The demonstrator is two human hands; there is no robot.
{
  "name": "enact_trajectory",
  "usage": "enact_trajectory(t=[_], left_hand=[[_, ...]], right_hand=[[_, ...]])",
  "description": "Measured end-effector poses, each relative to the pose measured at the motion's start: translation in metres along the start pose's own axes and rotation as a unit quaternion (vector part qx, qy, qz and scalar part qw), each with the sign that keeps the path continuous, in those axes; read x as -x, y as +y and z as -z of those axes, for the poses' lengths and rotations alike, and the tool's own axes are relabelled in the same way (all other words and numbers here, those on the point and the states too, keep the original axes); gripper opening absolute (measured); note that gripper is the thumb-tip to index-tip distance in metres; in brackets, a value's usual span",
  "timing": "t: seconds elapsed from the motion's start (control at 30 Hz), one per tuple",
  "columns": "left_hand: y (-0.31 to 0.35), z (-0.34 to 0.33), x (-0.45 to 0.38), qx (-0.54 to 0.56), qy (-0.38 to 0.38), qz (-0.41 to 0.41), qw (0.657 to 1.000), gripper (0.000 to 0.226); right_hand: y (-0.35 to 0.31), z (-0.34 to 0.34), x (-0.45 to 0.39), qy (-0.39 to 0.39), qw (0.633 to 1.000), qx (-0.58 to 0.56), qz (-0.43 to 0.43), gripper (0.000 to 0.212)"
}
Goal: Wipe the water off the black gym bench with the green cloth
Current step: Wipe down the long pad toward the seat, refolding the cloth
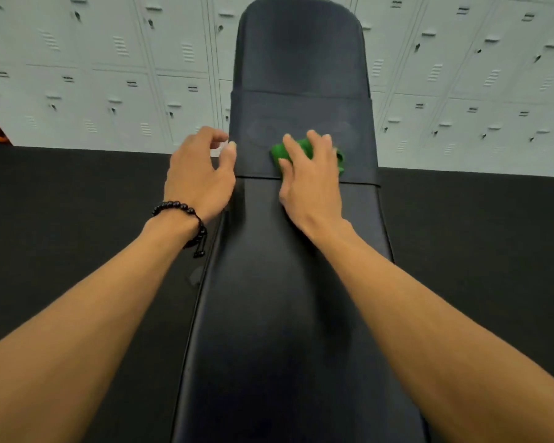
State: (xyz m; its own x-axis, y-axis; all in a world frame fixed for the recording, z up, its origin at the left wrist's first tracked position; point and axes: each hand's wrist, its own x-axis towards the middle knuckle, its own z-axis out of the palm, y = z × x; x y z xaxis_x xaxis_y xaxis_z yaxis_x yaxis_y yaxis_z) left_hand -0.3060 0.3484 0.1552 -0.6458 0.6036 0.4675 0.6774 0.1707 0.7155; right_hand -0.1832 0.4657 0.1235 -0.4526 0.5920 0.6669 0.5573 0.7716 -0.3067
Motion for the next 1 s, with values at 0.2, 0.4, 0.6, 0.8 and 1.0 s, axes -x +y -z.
enact_trajectory(t=[0.2, 0.4, 0.6, 0.8, 1.0], left_hand=[[0.009, -0.011, -0.026, 0.121, 0.017, 0.11, 0.986, 0.028], [0.004, -0.012, -0.043, 0.181, 0.044, 0.129, 0.974, 0.03], [0.001, -0.013, -0.055, 0.19, 0.038, 0.12, 0.974, 0.034], [0.012, -0.011, -0.06, 0.2, 0.001, 0.141, 0.97, 0.034], [0.023, -0.01, -0.072, 0.182, 0.013, 0.093, 0.979, 0.035]], right_hand=[[-0.008, -0.011, -0.067, -0.052, 0.991, 0.039, 0.121, 0.04], [-0.028, -0.029, -0.11, -0.014, 0.999, 0.024, -0.042, 0.04], [-0.008, -0.006, -0.075, -0.118, 0.967, -0.032, 0.224, 0.034], [-0.017, -0.021, -0.117, -0.058, 0.997, -0.007, 0.045, 0.038], [-0.015, 0.002, -0.096, -0.199, 0.94, -0.032, 0.277, 0.032]])
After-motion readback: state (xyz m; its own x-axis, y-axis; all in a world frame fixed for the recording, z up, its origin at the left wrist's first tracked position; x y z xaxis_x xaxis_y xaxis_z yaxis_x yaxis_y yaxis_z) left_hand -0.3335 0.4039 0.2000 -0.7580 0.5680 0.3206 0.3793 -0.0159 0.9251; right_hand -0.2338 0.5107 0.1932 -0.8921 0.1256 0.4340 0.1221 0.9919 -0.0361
